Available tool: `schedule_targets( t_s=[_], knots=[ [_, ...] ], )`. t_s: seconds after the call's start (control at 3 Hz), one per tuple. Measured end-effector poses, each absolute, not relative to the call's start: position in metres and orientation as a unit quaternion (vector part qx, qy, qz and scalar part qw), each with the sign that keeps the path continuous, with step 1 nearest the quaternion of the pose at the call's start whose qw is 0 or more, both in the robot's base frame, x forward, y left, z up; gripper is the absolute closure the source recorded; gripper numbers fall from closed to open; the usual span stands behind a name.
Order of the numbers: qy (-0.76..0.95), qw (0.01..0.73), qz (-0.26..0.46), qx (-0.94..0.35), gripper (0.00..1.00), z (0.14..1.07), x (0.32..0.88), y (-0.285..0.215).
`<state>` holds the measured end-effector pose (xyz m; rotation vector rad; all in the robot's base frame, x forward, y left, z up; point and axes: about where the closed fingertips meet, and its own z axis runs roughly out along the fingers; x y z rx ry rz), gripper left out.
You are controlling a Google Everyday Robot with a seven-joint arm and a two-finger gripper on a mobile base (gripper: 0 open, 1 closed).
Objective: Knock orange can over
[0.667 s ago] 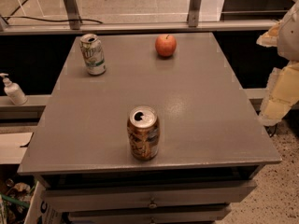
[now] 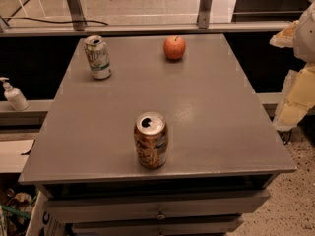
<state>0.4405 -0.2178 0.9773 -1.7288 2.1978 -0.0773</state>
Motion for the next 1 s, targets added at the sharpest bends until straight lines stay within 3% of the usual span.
schedule_targets(
  t_s=[0.33, 1.0],
  knots=[
    [0.761, 0.207, 0.012, -0.615, 0.00, 0.968, 0.448, -0.219],
    [0.713, 0.280, 0.148, -0.626, 0.00, 0.948, 0.445, -0.170]
  ],
)
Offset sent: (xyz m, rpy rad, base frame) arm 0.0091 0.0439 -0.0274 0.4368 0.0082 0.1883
